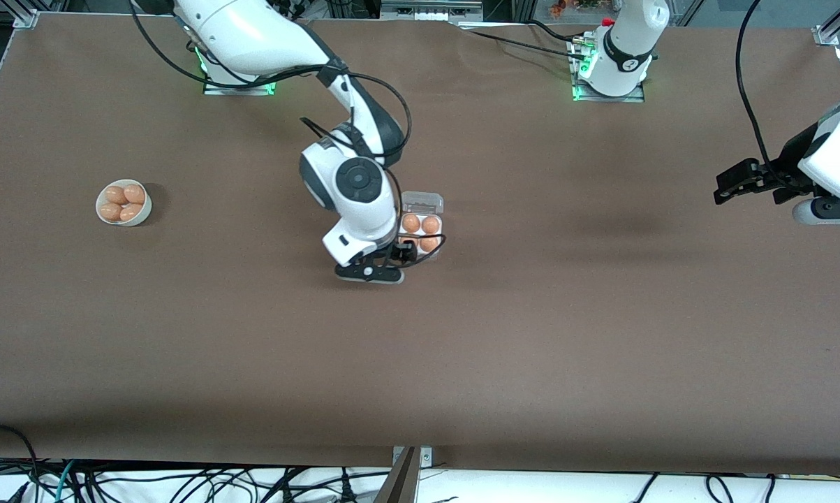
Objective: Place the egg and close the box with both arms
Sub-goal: 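Withdraw the right gripper while the left gripper reaches toward the box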
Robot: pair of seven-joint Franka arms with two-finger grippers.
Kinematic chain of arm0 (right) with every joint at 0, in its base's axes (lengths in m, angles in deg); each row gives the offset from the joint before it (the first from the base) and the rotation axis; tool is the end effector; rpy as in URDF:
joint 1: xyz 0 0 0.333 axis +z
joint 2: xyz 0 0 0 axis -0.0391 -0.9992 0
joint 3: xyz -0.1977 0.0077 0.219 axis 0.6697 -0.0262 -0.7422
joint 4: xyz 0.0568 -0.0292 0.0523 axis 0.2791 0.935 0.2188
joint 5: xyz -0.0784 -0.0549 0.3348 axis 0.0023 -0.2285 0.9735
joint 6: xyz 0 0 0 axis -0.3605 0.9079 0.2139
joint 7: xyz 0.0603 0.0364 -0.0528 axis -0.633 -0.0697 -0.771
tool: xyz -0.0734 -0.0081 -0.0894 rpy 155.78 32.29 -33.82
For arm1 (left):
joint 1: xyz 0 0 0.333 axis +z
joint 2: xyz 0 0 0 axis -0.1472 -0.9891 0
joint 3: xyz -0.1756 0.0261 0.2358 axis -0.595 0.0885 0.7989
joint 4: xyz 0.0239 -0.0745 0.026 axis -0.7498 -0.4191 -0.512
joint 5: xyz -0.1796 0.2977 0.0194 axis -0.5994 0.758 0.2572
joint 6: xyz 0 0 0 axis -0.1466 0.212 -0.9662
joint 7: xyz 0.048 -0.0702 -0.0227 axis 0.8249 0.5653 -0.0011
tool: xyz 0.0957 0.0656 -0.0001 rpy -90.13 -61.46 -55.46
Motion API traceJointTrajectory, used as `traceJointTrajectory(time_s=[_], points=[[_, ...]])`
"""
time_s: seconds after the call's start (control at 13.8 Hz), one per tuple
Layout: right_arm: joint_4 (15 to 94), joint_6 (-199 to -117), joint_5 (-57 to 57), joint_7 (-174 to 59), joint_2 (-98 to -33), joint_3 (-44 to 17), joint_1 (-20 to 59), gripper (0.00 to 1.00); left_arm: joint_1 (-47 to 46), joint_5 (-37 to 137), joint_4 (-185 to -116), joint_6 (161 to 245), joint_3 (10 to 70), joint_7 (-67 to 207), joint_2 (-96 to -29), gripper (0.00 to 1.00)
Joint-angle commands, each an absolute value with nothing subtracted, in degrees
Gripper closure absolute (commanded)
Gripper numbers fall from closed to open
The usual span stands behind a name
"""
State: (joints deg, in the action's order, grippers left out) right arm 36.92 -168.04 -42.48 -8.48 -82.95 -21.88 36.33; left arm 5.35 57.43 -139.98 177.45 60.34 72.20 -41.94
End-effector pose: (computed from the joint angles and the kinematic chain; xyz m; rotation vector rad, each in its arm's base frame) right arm 0.5503 0.4003 0.2818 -3.1308 0.1396 -0.1133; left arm 0.5332 -0.0141 0.5591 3.1183 0.0857 -0.0746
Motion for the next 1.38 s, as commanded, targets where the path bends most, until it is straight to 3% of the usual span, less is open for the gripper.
traceJointTrajectory(time_s=[0.0,0.51,0.94,1.31], points=[[37.4,-163.5,-42.7,-12.4,-79.4,-22.6,32.5,0.0,5.5,56.7,-138.4,176.4,60.2,71.9,-42.5,0.0],[38.1,-154.3,-42.6,-24.1,-74.2,-22.6,21.1,0.0,3.5,56.0,-138.4,176.5,57.9,66.3,-44.4,0.0],[53.6,-154.8,-43.8,-28.7,-56.8,-22.7,12.4,0.0,3.0,56.1,-139.3,175.4,50.7,54.4,-47.3,0.0],[59.7,-149.8,-43.8,-34.2,-41.8,-22.7,7.2,0.0,2.7,56.2,-139.4,174.3,45.2,46.9,-51.3,0.0]])
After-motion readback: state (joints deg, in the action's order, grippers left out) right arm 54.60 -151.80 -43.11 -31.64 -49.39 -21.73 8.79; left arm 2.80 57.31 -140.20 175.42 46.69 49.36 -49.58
